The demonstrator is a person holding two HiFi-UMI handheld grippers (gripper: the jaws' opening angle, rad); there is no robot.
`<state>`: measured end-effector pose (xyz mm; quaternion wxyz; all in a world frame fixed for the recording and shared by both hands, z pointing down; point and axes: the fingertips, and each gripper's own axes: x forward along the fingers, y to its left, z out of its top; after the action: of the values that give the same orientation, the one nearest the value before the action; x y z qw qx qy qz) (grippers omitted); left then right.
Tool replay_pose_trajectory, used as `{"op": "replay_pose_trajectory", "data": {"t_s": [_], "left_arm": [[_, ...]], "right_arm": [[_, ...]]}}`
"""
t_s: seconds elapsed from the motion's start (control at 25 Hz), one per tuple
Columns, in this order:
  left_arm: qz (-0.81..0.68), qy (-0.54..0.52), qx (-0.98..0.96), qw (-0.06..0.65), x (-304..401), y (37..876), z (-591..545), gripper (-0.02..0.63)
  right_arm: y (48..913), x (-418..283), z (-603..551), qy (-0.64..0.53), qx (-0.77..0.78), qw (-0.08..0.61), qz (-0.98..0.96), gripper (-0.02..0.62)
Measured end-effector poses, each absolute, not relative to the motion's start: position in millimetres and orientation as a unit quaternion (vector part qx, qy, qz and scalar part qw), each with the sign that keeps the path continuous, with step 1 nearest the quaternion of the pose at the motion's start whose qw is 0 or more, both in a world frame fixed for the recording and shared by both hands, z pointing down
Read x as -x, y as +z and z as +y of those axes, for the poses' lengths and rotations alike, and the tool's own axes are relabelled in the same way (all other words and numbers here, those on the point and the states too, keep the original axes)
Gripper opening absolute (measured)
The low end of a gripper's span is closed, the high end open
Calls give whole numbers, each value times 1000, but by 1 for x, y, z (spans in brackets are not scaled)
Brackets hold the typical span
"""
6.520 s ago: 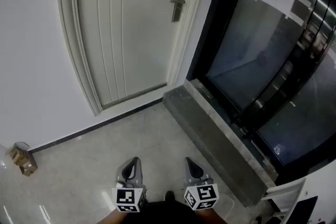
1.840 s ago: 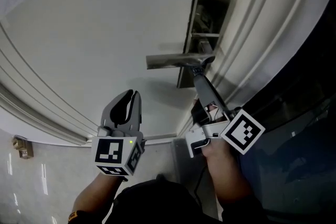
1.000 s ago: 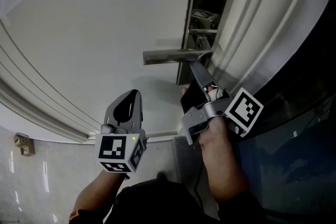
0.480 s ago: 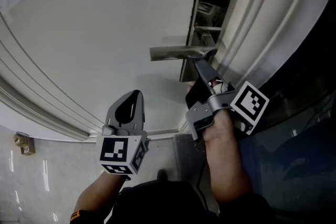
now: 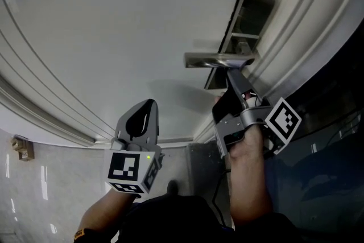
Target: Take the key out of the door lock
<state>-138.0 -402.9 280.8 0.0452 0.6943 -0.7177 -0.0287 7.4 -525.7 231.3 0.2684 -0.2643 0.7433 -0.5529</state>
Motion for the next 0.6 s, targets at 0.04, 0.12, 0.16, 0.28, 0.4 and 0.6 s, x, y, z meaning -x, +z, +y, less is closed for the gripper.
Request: {"op": "replay_pose_trajectory", "data": {"t_s": [0.04,0.12,0.16,0.28,0.4,0.6], "left_arm": [[-717,-30,-695,48,138,283,-403,26],[-714,-31,-697,54,140,286,-404,26],[-713,-32,-698,57,140,288,-404,26],[-709,-33,-702,65,139,291,-405,26],[-701,-30,-710,64,132,292,-407,25],[-691,-26,-720,60,119,289,-403,25]], "right_arm": [[231,-8,-526,-553,267,270,742,5],[232,-8,-526,-553,271,269,740,5],[232,-8,-526,-555,272,270,738,5],[233,-8,-525,-572,264,284,723,3],[233,-6,-526,-583,250,295,714,3],[237,-16,-489,-592,231,293,714,-5]]}}
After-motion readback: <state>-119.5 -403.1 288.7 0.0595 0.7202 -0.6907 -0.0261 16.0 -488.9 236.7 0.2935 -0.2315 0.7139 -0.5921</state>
